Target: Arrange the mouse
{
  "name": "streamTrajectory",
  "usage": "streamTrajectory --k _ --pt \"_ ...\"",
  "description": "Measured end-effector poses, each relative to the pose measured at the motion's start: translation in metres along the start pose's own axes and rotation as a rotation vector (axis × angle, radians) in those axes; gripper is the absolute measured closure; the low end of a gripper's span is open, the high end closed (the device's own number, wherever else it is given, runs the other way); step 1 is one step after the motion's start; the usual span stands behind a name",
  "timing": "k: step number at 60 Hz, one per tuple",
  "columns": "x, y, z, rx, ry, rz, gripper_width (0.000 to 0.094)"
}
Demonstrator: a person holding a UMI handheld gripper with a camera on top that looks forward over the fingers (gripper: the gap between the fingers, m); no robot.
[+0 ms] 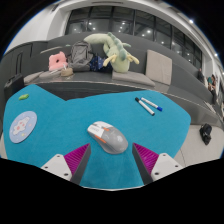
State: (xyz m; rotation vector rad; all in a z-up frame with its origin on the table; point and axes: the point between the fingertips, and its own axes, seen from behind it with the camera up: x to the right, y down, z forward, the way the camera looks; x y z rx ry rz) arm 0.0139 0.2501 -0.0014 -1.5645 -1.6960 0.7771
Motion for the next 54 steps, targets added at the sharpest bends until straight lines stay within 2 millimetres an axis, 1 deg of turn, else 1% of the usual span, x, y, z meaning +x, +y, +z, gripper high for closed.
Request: streamTrajectory --k 7,14,23,24,27,32,40,42,45,46,48,49,52,54 --pt "-0.001 -0.009 0.033 -0.003 0.004 -0.006 0.0079" --pt "-0.003 -0.020 0.053 -0.004 0.004 0.005 0.0082" --pt "0.009 -0.037 0.082 -0.001 0.041 0.000 0.0082" --pt "0.011 -0.038 0.081 -0.002 0.046 0.000 0.0081" --pt "0.016 -0.042 0.092 -0.004 0.060 0.008 0.0081" --pt "0.023 -0.046 0.101 -0.013 0.078 0.034 0.0083" --pt "0.026 -0.043 0.111 -0.044 0.080 0.088 0.0085" --pt "0.022 -0.041 0.110 -0.050 0.069 0.100 0.0210" --pt "0.010 -0.036 0.109 -0.068 0.030 0.116 0.0396" --pt "0.010 -0.035 0.106 -0.070 0.038 0.117 0.0453" --pt "0.011 -0.035 0.106 -0.072 0.052 0.097 0.0470" --pt "0.011 -0.035 0.106 -0.077 0.057 0.082 0.0504" --pt "0.012 -0.038 0.106 -0.079 0.078 0.063 0.0545" --pt "0.011 -0.037 0.106 -0.088 0.087 0.073 0.0553"
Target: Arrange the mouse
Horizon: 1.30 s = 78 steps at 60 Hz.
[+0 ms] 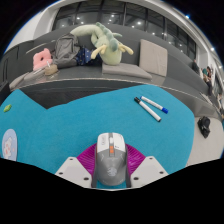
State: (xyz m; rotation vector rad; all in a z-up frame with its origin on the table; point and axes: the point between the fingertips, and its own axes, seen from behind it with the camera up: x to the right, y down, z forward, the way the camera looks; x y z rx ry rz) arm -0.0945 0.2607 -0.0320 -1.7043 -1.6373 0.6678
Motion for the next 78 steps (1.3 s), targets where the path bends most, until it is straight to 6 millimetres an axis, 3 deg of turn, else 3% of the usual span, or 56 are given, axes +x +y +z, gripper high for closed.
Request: streamTrajectory --k 5,11,16,22,27,31,35,40,51,56,63,69,75,76,78 --pt "-0.005 -0.008 -0.015 -0.010 0.015 0.015 0.0589" --pt "-0.031 -0.053 -0.058 0.069 0.010 0.015 0.0591" --pt "-0.079 -0.082 -0.104 0.093 -0.046 0.064 0.0591" --pt "-0.156 -0.099 -0.145 0.096 -0.139 0.084 0.0592" --pt "-0.227 -0.092 -0.163 0.079 -0.216 0.094 0.0592" --pt "-0.280 -0.076 -0.169 0.046 -0.255 0.080 0.0593" --pt "-0.320 -0.055 -0.167 0.015 -0.280 0.084 0.0593" --pt "-0.355 -0.027 -0.161 -0.015 -0.285 0.080 0.0594" --pt "-0.387 0.026 -0.134 -0.104 -0.280 0.048 0.0592" --pt "-0.387 0.036 -0.127 -0.111 -0.265 0.022 0.0586" --pt "-0.389 0.040 -0.124 -0.087 -0.258 -0.012 0.0497" --pt "-0.390 0.042 -0.125 -0.098 -0.272 -0.056 0.0392" --pt "-0.392 0.036 -0.134 -0.099 -0.298 -0.066 0.0059" --pt "-0.389 0.034 -0.136 -0.096 -0.296 -0.072 0.0102" --pt "-0.384 0.030 -0.142 -0.087 -0.292 -0.079 0.0095"
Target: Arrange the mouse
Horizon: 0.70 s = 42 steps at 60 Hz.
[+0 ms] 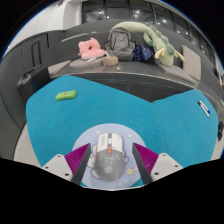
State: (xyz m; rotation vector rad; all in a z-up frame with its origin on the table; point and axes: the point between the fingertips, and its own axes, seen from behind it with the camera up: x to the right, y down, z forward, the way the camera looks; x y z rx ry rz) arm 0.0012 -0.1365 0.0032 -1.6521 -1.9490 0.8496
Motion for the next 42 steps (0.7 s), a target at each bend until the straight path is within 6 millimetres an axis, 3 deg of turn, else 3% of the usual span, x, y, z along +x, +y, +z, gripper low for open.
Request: streamTrajectory --k 6,15,29,42 --pt "0.017 -0.011 -0.034 0.033 -0.006 0.004 0.0084" --pt "0.054 -0.006 -0.090 0.034 0.023 -0.002 0.0081" --pt "0.106 0.024 -0.176 0.034 0.084 0.001 0.0081" --pt "0.133 0.054 -0.227 0.038 0.132 0.035 0.0085"
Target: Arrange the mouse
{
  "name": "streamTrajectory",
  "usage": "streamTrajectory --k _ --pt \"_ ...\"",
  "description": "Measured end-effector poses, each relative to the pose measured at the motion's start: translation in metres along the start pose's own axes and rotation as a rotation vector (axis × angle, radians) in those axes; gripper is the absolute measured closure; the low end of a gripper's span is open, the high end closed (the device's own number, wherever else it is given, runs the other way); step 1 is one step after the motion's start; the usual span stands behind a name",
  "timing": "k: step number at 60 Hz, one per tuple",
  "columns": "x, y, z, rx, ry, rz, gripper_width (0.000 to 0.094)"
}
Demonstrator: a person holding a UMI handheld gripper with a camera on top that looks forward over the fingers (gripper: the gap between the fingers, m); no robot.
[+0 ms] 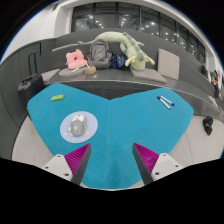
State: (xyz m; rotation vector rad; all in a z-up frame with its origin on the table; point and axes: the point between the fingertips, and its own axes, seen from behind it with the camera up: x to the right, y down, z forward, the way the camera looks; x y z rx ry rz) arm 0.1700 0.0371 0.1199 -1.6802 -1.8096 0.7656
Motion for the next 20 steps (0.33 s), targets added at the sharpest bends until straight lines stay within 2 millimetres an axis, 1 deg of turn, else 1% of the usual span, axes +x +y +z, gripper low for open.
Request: streamTrajectory --k 6,8,13,20 --pt "0.008 0.013 -0.017 -0.013 0.004 0.019 0.0085" --pt "0.008 0.017 -0.023 -0.015 0.009 0.026 0.0086" --pt "0.014 0.022 -0.032 -0.011 0.014 0.035 0.0085" --pt "0.016 0.026 -0.042 -0.007 0.022 0.037 0.0084"
